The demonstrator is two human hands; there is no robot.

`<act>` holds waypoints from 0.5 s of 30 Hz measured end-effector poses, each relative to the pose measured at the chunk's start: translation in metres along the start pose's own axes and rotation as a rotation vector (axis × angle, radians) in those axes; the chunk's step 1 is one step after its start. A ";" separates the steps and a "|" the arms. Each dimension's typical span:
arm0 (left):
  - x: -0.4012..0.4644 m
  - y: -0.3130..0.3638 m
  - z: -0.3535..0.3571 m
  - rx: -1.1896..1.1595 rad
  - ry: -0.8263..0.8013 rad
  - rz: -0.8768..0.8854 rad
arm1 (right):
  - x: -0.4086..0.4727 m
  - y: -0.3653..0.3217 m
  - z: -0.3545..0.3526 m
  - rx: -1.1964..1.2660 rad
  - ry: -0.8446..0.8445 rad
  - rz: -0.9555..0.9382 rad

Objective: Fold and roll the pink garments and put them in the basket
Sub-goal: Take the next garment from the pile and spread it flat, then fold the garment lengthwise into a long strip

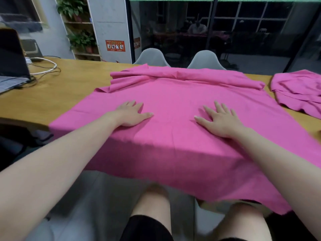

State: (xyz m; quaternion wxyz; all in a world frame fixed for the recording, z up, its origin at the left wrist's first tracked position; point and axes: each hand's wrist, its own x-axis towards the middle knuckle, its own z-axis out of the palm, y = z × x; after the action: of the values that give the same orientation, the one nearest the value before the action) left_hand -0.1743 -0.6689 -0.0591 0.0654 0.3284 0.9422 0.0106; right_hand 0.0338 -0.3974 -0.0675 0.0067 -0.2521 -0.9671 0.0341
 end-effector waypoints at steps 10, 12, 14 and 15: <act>-0.019 0.006 0.022 -0.003 0.085 -0.057 | -0.033 0.030 0.007 0.013 -0.014 0.134; -0.013 0.007 0.026 -0.008 0.090 -0.071 | -0.022 0.033 0.008 0.011 -0.017 0.130; -0.002 0.009 0.024 -0.010 0.100 -0.075 | -0.007 0.037 0.007 0.017 -0.010 0.130; 0.005 0.009 0.023 -0.014 0.105 -0.073 | 0.001 0.039 0.007 0.020 -0.005 0.128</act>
State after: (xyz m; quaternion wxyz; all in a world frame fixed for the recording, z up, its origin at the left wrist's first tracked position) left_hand -0.1695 -0.6599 -0.0816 0.0186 0.2925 0.9556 0.0318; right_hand 0.0517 -0.3633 -0.0770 0.0045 -0.3131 -0.9487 0.0447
